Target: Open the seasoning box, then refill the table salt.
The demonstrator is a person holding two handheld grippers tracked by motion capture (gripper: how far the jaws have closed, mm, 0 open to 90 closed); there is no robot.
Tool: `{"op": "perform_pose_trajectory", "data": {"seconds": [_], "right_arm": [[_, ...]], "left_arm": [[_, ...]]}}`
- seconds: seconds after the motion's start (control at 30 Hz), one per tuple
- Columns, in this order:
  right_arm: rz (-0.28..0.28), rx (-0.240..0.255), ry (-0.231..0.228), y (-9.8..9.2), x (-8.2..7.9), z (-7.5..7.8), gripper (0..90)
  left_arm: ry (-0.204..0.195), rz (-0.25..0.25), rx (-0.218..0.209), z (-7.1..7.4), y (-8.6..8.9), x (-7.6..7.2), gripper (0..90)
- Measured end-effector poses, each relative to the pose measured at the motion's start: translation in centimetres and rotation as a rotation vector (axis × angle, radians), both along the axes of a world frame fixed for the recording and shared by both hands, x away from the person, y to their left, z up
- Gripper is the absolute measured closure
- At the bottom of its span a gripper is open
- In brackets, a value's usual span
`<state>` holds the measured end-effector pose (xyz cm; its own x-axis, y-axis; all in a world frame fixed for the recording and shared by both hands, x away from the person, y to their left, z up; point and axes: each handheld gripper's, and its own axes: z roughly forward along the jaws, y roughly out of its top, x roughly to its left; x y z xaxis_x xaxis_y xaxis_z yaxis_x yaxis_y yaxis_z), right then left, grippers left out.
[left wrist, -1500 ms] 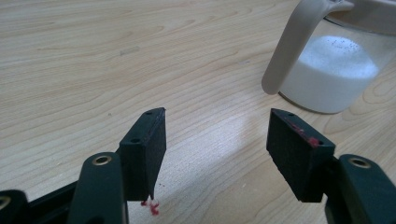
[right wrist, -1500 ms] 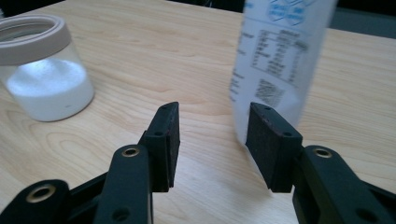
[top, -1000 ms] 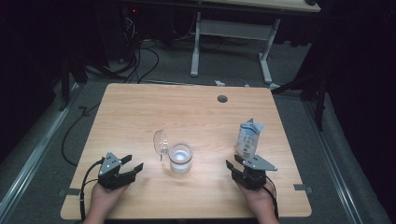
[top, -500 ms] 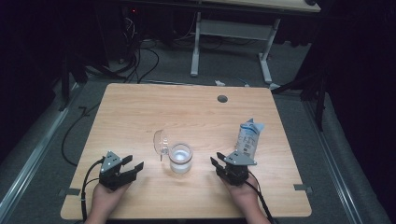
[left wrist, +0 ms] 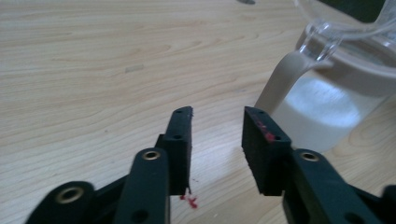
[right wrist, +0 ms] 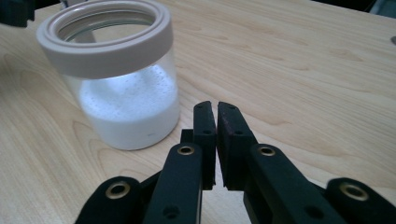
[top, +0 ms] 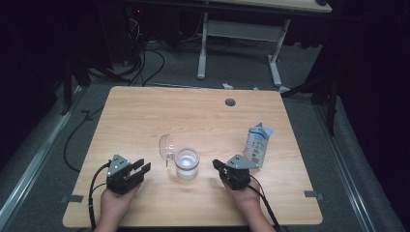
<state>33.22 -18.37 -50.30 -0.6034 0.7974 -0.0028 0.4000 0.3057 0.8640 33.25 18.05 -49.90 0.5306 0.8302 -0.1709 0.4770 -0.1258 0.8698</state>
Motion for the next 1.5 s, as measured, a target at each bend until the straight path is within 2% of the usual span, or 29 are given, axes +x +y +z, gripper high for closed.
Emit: {"op": "perform_pose_trajectory", "data": {"seconds": [0.13, 0.27, 0.5, 0.8, 0.93, 1.03, 1.5], "right_arm": [[0.020, -0.009, 0.005, 0.5, 0.0, -0.5, 87.7], [0.029, -0.015, 0.009, 0.9, -0.1, -0.6, 87.7], [0.041, -0.020, 0.005, 1.7, -0.1, -0.7, 87.8], [0.051, -0.015, 0.011, 1.9, -0.2, -0.8, 90.0], [0.061, -0.021, 0.012, 2.6, -0.1, -0.9, 90.0], [0.067, -0.023, 0.014, 3.1, -0.2, -0.9, 90.0], [0.083, -0.026, 0.004, 3.3, -0.4, -0.8, 90.0]], "left_arm": [[-0.026, 0.014, 0.012, 1.1, -1.2, 0.2, 79.7], [-0.027, 0.010, 0.012, 1.5, -1.8, 0.2, 88.1], [-0.049, 0.019, 0.002, 2.3, -2.3, 0.1, 88.2], [-0.079, 0.010, -0.021, 3.0, -3.2, 0.5, 89.9], [-0.092, 0.001, -0.028, 3.5, -3.9, 0.4, 89.9], [-0.097, -0.004, -0.040, 3.6, -4.2, 0.4, 89.9], [-0.111, -0.035, -0.045, 3.8, -5.6, 0.2, 89.9]]}}
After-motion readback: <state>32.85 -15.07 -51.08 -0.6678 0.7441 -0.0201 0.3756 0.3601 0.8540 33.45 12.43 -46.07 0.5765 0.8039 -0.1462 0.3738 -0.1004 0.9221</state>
